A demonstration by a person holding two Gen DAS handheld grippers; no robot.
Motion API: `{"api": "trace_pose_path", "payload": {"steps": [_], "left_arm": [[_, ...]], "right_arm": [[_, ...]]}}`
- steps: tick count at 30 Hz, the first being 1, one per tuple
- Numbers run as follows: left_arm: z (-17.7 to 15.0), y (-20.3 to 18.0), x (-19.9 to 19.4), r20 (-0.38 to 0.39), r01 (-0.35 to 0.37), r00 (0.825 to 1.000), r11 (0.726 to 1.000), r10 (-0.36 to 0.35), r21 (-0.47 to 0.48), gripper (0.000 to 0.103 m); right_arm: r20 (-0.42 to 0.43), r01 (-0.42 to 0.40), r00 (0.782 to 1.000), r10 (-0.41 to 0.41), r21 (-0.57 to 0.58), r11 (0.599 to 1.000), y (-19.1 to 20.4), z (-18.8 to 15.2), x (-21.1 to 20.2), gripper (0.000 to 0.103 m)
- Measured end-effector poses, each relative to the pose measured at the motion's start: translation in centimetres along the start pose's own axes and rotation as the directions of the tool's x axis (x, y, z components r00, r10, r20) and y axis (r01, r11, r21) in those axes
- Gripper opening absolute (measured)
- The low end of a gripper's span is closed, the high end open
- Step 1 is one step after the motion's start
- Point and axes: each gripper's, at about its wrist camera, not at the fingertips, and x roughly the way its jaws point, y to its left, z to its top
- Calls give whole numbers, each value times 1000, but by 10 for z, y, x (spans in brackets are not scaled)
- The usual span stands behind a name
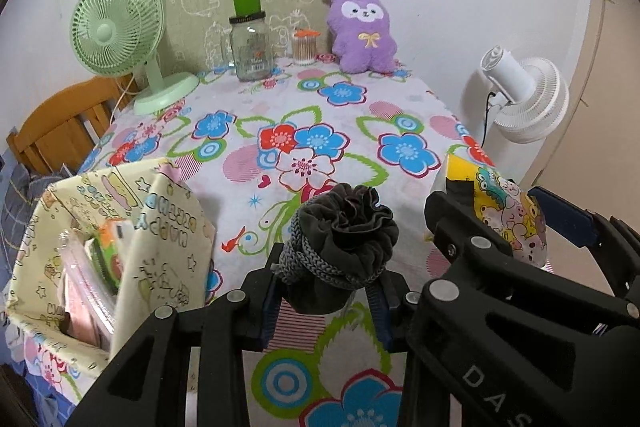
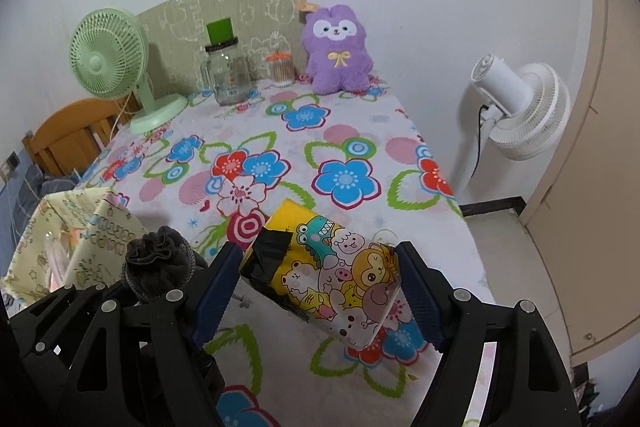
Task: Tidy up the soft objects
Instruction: 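Lift the grey pouch with the left tool while the right tool lifts the yellow packet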
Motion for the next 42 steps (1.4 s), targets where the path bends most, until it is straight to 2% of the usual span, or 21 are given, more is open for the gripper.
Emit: {"api": "trace_pose_path", "payload": {"steps": [24, 42], "left_arm": [[-3, 6, -81, 132, 29, 991, 999, -34, 42, 38], [-2, 47, -103, 182, 15, 983, 999, -21, 33, 38]], "right_arm": [[132, 7, 991, -9, 13, 1000, 13, -1, -88, 80], [175, -8, 985, 12, -22, 1000, 56, 4, -107, 80]]}}
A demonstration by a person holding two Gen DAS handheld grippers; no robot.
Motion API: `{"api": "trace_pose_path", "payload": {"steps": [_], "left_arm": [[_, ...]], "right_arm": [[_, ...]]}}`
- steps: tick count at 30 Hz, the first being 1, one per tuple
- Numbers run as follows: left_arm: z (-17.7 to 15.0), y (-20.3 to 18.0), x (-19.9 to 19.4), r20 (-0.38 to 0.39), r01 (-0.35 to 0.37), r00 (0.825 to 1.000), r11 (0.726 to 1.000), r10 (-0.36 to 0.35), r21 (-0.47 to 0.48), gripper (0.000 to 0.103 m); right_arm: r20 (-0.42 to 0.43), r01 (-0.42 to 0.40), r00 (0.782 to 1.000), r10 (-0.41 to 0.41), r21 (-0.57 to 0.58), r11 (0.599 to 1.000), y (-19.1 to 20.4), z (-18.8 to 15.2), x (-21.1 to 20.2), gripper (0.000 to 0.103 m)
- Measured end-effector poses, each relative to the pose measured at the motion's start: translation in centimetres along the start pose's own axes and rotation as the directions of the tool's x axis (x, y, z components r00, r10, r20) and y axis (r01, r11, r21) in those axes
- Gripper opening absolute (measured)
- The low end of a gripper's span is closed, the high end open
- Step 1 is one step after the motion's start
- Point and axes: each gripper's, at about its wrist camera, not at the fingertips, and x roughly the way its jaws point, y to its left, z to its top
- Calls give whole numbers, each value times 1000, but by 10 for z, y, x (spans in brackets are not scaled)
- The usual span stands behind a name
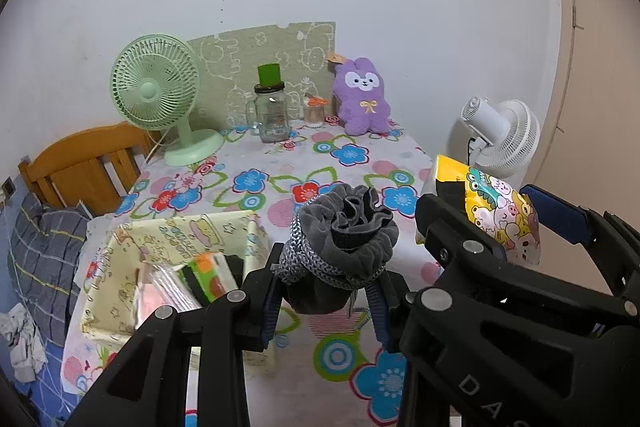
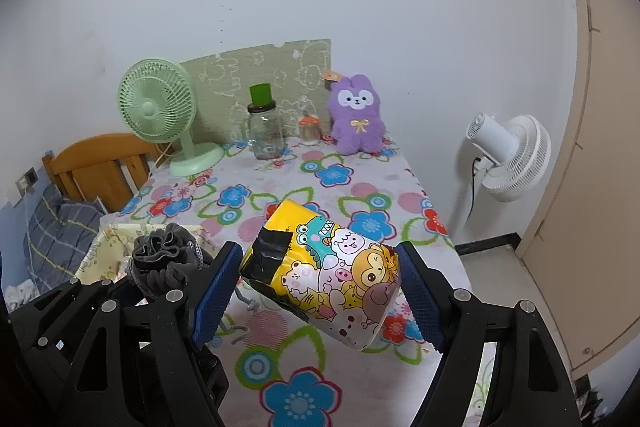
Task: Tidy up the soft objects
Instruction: 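Lift the grey pouch with the left tool while the right tool lifts the yellow packet, then carry the grey pouch and yellow packet over the fabric box with both tools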
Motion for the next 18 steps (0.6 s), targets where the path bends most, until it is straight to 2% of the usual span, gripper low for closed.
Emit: {"api": "trace_pose_path", "payload": {"steps": [18], "left_arm": [[4, 58, 3, 15, -53, 998, 998, 53, -38, 38]], "right_arm": [[5, -57, 998, 58, -63, 996, 59, 10, 15, 80]]}}
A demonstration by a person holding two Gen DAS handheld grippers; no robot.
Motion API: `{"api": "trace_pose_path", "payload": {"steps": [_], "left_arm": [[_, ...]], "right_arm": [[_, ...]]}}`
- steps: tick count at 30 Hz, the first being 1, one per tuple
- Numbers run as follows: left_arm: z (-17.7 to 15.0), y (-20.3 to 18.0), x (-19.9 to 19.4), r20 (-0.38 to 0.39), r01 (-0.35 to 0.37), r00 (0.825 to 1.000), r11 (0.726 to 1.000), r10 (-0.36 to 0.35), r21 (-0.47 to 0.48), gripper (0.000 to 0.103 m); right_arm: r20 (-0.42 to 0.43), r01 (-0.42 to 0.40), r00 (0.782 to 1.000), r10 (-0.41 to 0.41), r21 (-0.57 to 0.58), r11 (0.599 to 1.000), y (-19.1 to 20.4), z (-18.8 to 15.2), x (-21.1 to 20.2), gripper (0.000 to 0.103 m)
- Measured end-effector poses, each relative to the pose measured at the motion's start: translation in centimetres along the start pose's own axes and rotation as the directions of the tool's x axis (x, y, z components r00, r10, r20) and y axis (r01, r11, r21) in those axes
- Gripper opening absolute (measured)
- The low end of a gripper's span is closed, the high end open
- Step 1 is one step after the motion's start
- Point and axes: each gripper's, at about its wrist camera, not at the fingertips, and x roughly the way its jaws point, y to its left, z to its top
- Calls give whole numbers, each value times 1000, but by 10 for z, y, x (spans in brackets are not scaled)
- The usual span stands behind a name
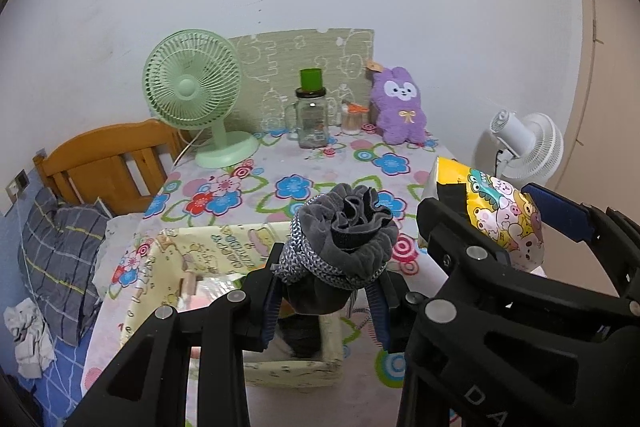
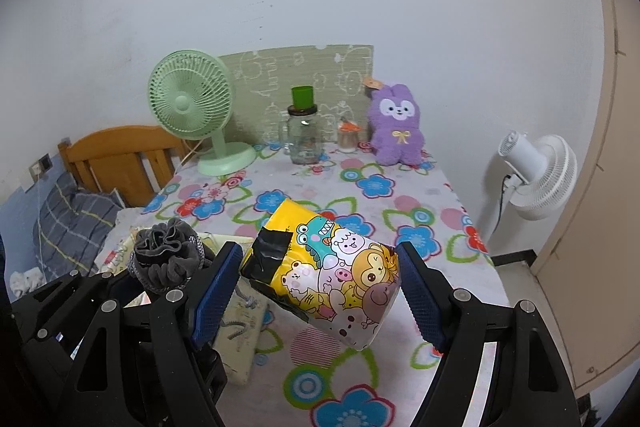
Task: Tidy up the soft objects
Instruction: 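Carry the grey pouch and yellow packet over the fabric box with both tools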
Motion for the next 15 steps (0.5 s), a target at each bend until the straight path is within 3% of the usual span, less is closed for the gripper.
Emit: {"api": "trace_pose_path", "payload": {"steps": [15], "left_arm": [[-5, 48, 22, -30, -49, 998, 998, 49, -26, 38]], "right_arm": [[-21, -48, 999, 47, -60, 997, 45, 3, 28, 80]]}}
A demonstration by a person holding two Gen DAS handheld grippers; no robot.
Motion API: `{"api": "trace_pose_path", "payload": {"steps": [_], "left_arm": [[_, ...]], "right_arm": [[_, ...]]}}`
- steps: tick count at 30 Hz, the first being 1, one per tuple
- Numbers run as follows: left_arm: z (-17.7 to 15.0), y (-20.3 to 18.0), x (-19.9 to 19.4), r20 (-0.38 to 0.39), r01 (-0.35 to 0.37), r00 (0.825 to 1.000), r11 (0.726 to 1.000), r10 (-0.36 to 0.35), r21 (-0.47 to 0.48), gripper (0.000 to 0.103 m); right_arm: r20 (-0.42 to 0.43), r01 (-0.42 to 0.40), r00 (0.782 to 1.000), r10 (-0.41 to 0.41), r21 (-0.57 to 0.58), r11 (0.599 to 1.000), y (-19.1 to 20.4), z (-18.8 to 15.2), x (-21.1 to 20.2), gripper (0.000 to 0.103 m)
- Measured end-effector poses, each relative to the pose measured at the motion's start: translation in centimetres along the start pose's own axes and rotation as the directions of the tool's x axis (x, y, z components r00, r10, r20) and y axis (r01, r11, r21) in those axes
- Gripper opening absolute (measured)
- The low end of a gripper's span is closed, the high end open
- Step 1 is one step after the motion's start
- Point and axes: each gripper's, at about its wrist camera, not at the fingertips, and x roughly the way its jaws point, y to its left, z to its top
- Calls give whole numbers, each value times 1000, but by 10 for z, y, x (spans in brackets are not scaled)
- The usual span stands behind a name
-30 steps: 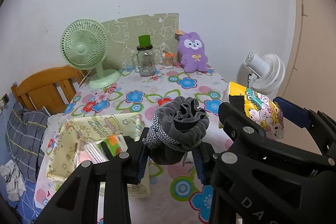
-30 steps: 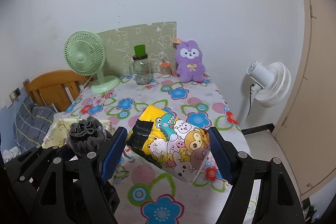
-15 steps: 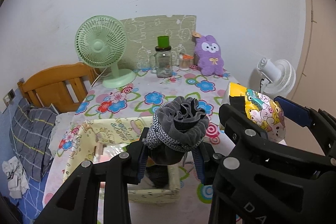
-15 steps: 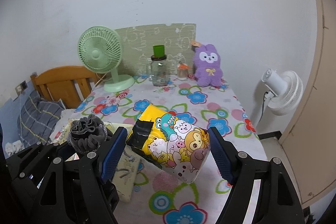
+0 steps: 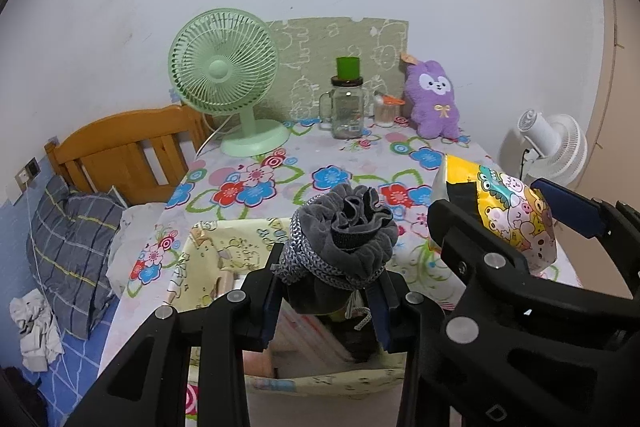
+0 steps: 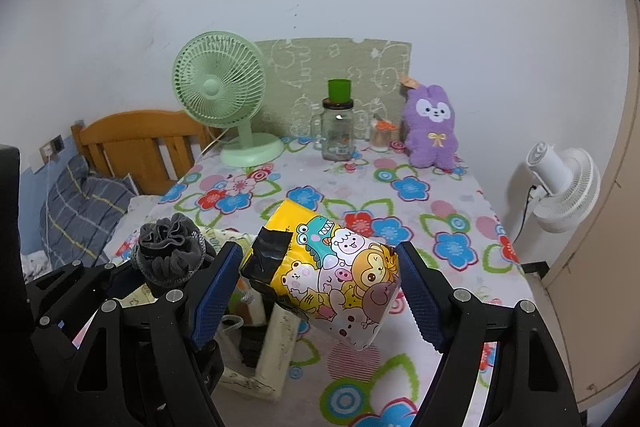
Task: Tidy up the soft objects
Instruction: 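Carry the grey pouch and yellow packet over the fabric box with both tools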
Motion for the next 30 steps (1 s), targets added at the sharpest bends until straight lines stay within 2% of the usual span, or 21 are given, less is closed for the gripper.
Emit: {"api": "trace_pose_path", "payload": {"steps": [22, 23, 25, 30], "left_arm": [[-24, 53, 44, -136, -32, 990, 998, 23, -63, 42], [-26, 55, 45, -142, -33, 990, 997, 24, -64, 43], [-29, 59, 47, -145, -38, 989, 997, 28, -66, 60], [-32, 63, 47, -151, -35, 988, 998, 26, -60, 67]], "right_arm": [[-120, -75, 991, 66, -73, 994, 52, -12, 56, 80], [-125, -80, 990, 70, -75, 994, 54, -13, 58, 80], [-134, -86, 988, 75, -80, 993, 58, -15, 61, 80], [-150, -103, 985, 91, -79, 992, 63, -17, 66, 80]]}}
